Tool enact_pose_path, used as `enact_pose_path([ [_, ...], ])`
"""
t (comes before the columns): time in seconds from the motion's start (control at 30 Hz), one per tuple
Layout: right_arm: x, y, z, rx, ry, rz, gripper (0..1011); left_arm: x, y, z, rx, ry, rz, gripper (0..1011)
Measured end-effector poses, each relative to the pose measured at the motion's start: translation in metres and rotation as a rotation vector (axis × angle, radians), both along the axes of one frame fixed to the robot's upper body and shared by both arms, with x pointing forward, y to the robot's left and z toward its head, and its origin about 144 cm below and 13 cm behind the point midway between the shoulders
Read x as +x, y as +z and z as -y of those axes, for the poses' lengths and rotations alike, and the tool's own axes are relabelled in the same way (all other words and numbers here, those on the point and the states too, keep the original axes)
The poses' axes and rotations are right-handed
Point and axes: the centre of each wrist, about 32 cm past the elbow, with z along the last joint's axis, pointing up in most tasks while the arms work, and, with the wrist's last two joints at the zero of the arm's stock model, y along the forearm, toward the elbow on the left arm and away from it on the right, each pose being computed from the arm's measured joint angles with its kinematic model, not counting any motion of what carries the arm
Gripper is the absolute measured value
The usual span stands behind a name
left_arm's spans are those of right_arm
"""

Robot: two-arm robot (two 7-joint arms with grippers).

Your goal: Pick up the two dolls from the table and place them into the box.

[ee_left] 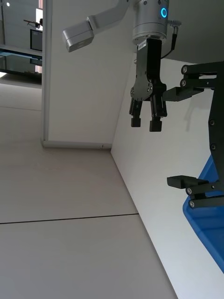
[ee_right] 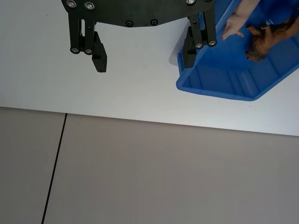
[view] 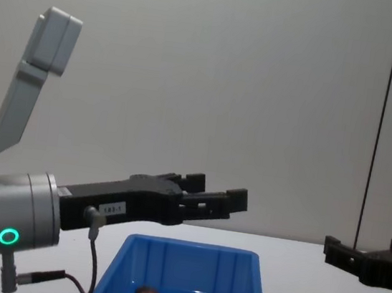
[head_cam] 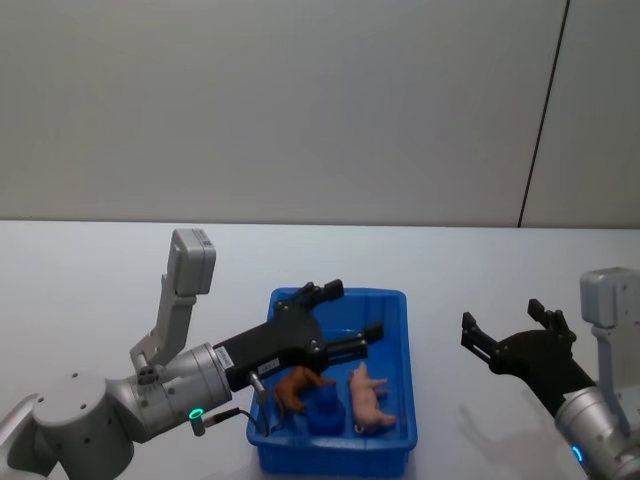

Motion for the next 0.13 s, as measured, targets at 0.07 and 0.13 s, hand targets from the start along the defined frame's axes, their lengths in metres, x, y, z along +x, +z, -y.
enact_pose_path([
  [0.07, 0.0000, 0.0000, 0.0000, 0.000, 0.000, 0.000, 1001, 0.0004, -0.0003, 0.0002, -0.001, -0.004, 0.000, 1002],
  [0.13, 0.0000, 0.0000, 0.0000, 0.000, 0.000, 0.000, 1001, 0.0006, -0.0005, 0.0004, -0.002, -0.006, 0.001, 1001],
])
